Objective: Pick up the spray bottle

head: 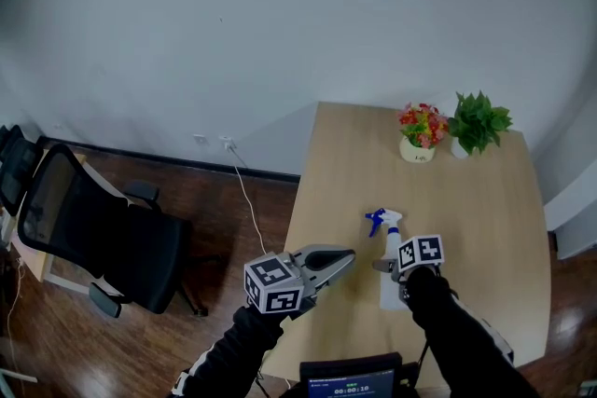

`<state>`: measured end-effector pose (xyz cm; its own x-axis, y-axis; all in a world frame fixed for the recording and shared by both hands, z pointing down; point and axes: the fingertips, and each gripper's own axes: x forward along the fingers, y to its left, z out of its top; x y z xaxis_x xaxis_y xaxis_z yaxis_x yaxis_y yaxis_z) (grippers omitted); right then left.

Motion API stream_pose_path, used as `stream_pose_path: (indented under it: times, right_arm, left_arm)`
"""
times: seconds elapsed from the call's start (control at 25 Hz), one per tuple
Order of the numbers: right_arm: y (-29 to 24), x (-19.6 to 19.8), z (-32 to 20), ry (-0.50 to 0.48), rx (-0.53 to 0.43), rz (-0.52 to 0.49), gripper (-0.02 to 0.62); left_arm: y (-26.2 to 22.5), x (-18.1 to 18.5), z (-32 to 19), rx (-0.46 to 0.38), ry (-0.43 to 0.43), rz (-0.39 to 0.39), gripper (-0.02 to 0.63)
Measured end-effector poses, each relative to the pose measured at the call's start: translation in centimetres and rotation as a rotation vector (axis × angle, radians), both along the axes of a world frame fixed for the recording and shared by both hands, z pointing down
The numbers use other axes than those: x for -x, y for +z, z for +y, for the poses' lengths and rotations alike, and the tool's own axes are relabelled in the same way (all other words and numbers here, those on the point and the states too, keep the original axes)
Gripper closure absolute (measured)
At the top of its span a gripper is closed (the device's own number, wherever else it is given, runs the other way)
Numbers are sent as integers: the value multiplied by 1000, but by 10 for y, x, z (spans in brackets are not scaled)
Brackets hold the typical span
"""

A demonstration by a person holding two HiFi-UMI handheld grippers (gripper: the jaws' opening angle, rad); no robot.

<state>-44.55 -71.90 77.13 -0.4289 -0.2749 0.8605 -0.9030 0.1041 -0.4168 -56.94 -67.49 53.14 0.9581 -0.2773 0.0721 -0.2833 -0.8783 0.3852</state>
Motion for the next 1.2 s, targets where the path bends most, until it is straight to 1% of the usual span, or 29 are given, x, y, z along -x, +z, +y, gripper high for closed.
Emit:
stream_pose_path:
  times: [0.08, 0.24, 0.36, 0.52, 0.64, 0.76, 0.88, 0.96, 1.04, 1.2]
  right_arm:
    - [-16, -2, -5, 12, -53, -44, 187]
    - [-56, -8, -9, 40, -173, -93, 187]
    - [-99, -9, -9, 53, -304, -145, 189]
    - [-169, -20, -4, 55, -485, -179, 189]
    - [-225, -14, 14, 56, -649, -203, 189]
    - [-273, -7, 41, 40, -815, -185, 189]
    - [-317, -24, 64, 43, -940, -185, 189]
    - [-342, -39, 81, 55, -999, -184, 189]
    - [-362, -47, 97, 58, -1052, -161, 189]
    - [-393, -28, 122, 49, -1140, -106, 189]
  left_arm:
    - [-6, 3, 1, -1, -10, 9, 611]
    - [-16, 5, 10, -5, -12, 18, 611]
    - [-28, 3, 21, -23, -5, 26, 611]
    - [-53, -4, 38, -49, 7, 48, 611]
    - [-65, 3, 60, -98, 19, 21, 611]
    - [-74, 13, 83, -128, 22, 14, 611]
    - [-89, -2, 100, -145, 23, 14, 611]
    - [-98, -14, 113, -158, 27, 9, 611]
    - [-109, -18, 124, -173, 30, 11, 611]
    - [-124, 2, 141, -198, 37, 15, 611]
